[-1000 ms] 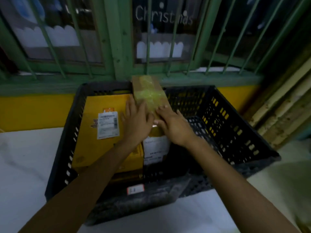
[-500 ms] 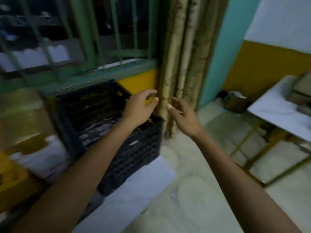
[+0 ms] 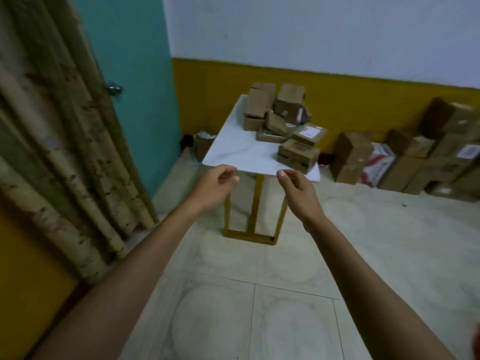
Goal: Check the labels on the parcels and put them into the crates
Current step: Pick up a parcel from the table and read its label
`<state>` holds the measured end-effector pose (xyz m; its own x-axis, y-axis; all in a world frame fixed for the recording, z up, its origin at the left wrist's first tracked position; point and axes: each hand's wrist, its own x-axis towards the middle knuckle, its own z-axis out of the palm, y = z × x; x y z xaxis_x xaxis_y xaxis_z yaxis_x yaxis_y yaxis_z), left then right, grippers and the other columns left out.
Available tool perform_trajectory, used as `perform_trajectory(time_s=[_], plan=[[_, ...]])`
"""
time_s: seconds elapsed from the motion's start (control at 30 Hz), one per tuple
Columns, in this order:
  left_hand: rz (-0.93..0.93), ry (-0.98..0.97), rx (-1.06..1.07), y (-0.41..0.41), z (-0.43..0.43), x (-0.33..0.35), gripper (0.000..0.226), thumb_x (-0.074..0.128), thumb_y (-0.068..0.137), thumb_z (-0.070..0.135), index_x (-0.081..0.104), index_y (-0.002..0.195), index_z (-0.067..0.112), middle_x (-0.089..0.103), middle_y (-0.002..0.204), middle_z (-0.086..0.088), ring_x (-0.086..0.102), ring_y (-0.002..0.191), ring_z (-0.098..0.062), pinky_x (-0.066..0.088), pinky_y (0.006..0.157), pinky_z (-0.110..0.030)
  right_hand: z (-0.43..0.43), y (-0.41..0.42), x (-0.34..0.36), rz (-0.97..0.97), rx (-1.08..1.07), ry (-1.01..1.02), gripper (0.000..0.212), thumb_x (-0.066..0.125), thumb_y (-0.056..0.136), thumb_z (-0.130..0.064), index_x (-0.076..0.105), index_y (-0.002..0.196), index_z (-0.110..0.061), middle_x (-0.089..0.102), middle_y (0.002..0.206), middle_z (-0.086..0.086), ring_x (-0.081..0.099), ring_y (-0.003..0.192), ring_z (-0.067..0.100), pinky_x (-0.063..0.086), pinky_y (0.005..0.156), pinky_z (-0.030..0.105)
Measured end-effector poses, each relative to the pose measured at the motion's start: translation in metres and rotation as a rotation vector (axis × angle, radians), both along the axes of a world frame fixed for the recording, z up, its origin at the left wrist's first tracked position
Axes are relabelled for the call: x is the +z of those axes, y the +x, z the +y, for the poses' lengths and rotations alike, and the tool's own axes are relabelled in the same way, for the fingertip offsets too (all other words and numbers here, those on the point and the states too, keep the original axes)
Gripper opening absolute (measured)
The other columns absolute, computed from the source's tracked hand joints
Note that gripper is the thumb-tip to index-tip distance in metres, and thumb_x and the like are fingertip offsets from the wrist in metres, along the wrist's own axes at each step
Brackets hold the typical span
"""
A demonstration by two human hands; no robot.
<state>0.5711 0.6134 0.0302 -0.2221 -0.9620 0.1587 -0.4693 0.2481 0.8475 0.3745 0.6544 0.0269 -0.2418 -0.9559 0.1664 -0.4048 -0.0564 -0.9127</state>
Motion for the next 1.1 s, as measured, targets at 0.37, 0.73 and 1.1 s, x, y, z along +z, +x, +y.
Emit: perform_trajectory(time_s=[0.37, 0.73, 1.1], plan=[[-0.044, 0.067, -0.236, -0.138, -0.209, -0.034, 0.041, 0.055, 0.095, 0.031, 0.051, 0.133, 0.020, 0.055, 0.133, 0.000, 0.049, 0.109, -0.007, 0.040, 0.086, -0.023, -0.144, -0.134, -0.015, -0.005, -0.243, 0.073, 0.037, 0.044, 0.099, -0.039, 0.056, 0.124, -0.013, 0.057, 0.112, -0.002, 0.056, 0.105, 0.016, 0.046, 0.087, 0.032], [-0.087, 0.180, -0.292, -0.228, -0.392, -0.065, 0.035, 0.052, 0.096, 0.027, 0.053, 0.130, 0.019, 0.056, 0.131, -0.002, 0.048, 0.104, -0.007, 0.037, 0.080, -0.020, -0.296, -0.233, -0.039, -0.009, -0.384, 0.198, 0.036, 0.044, 0.099, -0.039, 0.054, 0.124, -0.014, 0.058, 0.121, 0.005, 0.056, 0.105, 0.018, 0.046, 0.088, 0.033], [-0.074, 0.323, -0.110, -0.330, -0.525, -0.092, 0.047, 0.055, 0.095, 0.030, 0.043, 0.139, 0.018, 0.048, 0.142, -0.003, 0.045, 0.129, -0.020, 0.036, 0.095, -0.029, -0.467, -0.365, -0.086, -0.339, -0.437, 0.330, 0.057, 0.047, 0.098, -0.043, 0.031, 0.145, -0.016, 0.043, 0.144, 0.014, 0.052, 0.121, 0.031, 0.045, 0.095, 0.043]])
